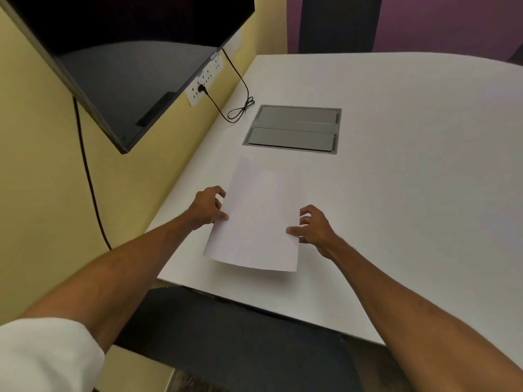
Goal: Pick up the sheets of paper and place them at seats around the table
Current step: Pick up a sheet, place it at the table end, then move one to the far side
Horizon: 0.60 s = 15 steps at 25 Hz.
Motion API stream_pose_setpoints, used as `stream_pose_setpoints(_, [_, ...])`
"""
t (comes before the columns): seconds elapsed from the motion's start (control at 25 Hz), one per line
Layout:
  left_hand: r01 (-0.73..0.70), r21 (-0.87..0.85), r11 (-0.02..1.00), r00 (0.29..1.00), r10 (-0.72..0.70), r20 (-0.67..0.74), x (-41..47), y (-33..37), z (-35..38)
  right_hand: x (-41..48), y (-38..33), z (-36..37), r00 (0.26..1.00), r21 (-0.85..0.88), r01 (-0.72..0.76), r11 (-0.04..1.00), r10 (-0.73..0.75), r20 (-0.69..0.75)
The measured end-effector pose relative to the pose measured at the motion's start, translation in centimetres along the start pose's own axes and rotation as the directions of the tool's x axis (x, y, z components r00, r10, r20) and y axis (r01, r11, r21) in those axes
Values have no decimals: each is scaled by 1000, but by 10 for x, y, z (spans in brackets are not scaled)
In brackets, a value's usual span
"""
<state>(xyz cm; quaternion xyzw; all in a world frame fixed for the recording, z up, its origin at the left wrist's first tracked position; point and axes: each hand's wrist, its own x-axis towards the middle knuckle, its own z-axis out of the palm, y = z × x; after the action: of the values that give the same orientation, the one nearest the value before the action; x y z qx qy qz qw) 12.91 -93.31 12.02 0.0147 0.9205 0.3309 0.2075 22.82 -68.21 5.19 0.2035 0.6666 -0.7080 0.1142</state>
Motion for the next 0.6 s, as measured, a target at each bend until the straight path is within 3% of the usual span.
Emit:
stream_pose_setpoints(0.12, [-101, 100, 990, 995, 102, 1, 27, -18, 10, 11, 16, 10, 998, -10, -32, 999, 31, -59])
stream_pose_setpoints(0.36, [-199, 186, 962, 977, 179, 118, 68, -65, 54, 38, 54, 19, 984, -189, -107, 976, 76, -163])
stream_pose_setpoints(0.6, [-175, 196, 965, 977, 147, 152, 95, -96, 80, 59, 83, 22, 985, -448, -13, 894, -67, -161])
